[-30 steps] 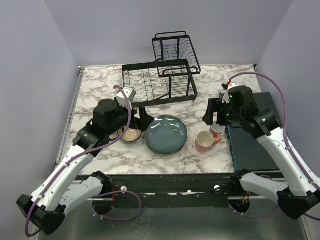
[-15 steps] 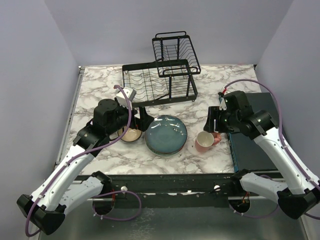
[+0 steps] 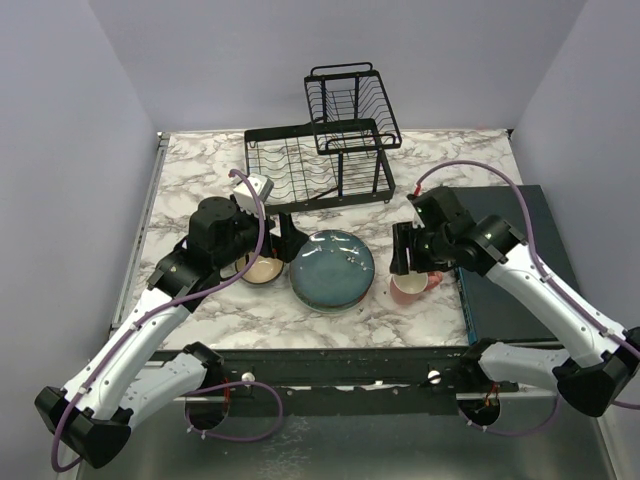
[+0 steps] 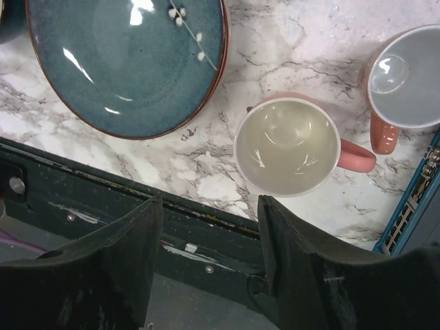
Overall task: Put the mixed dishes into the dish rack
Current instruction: Move the dish rack to the center of the board.
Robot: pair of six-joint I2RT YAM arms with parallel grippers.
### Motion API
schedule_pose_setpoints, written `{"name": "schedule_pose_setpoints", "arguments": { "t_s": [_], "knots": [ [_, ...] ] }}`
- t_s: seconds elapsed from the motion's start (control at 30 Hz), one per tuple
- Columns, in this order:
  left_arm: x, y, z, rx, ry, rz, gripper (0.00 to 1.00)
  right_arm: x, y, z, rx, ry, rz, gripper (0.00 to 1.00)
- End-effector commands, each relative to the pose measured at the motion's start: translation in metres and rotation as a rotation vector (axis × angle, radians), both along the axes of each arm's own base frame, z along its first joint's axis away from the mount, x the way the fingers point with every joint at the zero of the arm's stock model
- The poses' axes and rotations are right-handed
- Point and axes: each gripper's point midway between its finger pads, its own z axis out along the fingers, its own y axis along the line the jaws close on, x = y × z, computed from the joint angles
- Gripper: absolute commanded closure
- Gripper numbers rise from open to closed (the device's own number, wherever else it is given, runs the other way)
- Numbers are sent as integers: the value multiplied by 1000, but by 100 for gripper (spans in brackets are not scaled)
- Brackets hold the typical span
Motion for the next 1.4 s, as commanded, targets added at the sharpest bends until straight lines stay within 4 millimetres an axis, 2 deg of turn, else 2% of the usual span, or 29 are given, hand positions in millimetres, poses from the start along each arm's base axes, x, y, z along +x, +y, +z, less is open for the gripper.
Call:
{"name": "schedule_pose_setpoints", "arguments": {
  "t_s": [0.0, 0.17, 0.37, 0.83, 1.03, 1.2, 1.37],
  "knots": [
    [0, 0, -3, 1, 3, -6, 1, 11, 5, 9, -47, -45, -28, 37],
    [-1, 1, -2, 1, 3, -5, 1, 28, 23, 25, -76, -109, -10, 37],
    [-2, 3, 0, -3, -4, 0, 1, 59, 32, 40, -128, -196, 5, 37],
    [-3, 4, 1, -3, -8, 7, 1, 137, 60, 100, -246, -434, 67, 38],
    [-3, 4, 2, -6, -10, 2, 1, 172, 69, 132, -295, -571, 104, 38],
    [-5, 3, 4, -13, -13, -6, 1, 194, 80, 145, -332, -648, 186, 36],
    [-7, 2, 5, -18, -14, -13, 1, 208, 89, 150, -364, -721, 273, 27]
  ]
}}
